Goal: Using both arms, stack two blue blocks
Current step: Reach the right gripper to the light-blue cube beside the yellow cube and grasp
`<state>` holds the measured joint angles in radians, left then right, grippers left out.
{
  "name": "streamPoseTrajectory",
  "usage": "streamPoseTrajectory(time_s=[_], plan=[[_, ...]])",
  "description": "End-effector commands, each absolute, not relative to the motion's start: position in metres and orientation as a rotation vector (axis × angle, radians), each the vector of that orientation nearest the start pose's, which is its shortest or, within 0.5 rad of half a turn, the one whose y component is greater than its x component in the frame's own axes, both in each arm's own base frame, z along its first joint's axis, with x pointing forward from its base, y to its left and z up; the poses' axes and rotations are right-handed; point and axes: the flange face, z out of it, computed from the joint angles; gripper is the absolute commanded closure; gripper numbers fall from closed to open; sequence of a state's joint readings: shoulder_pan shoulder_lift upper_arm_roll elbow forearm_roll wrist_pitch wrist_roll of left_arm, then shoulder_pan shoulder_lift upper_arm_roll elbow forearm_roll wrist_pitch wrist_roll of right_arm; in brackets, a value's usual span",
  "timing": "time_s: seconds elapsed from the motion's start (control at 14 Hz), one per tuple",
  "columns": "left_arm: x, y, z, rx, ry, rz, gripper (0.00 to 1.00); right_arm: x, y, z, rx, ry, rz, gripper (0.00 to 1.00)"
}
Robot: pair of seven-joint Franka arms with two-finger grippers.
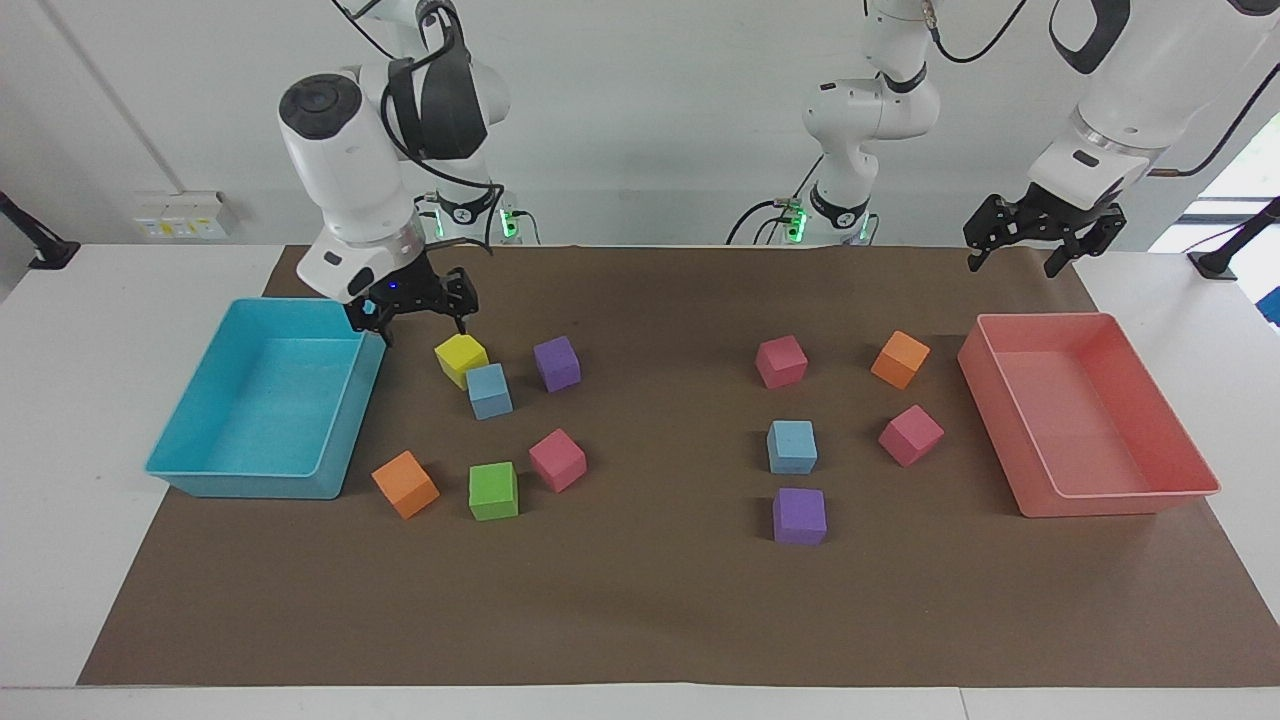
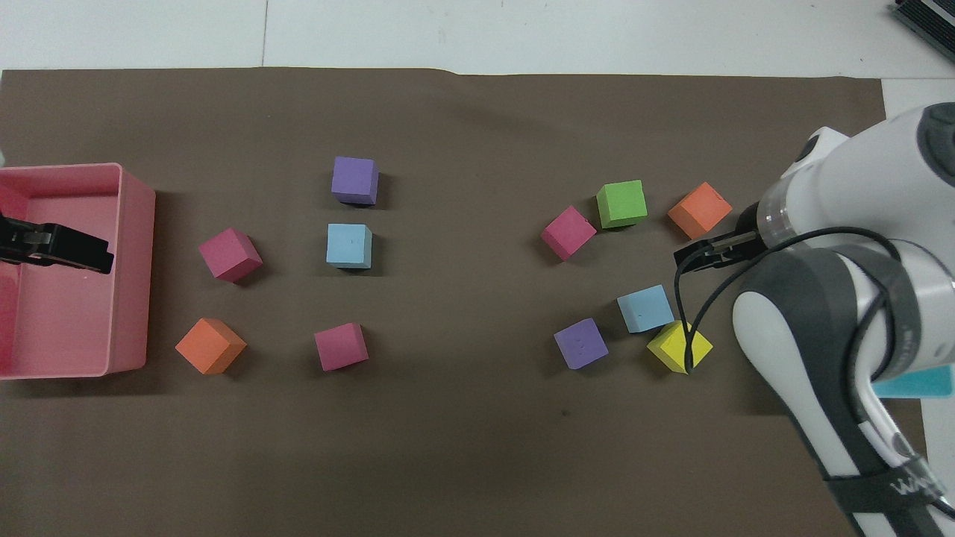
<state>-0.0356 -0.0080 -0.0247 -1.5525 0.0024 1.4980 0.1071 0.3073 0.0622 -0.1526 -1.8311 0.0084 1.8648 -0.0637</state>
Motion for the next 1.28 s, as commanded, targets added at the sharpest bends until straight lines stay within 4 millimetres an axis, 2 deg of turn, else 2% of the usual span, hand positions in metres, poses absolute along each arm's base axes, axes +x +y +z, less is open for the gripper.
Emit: streamPoseTrajectory(time_s=[0.0, 0.21, 0.36, 0.57, 1.0, 1.21], plan=[[0.537, -0.03, 0.633, -3.141, 0.245, 0.075, 0.0, 0.566, 0.098, 0.457, -3.096, -0.437, 0.03, 0.0], [0.537, -0.031, 0.633, -3.141, 0.247, 0.075, 0.0, 0.563, 0.1, 0.418, -3.088, -0.51, 0.046, 0.0], [0.537, -0.03, 0.633, -3.141, 0.245, 0.075, 0.0, 0.557, 0.109, 0.398, -3.079, -0.569, 0.034, 0.0], [0.537, -0.031, 0.633, -3.141, 0.247, 0.075, 0.0, 0.552, 0.109, 0.372, -3.071, -0.604, 0.069, 0.0], [0.537, -0.031, 0.633, -3.141, 0.247, 0.075, 0.0, 0.556, 0.111, 0.328, -3.057, -0.61, 0.071, 0.0], [0.537, -0.031, 0.633, -3.141, 0.247, 0.075, 0.0, 0.551, 0.111, 0.315, -3.009, -0.656, 0.096, 0.0]])
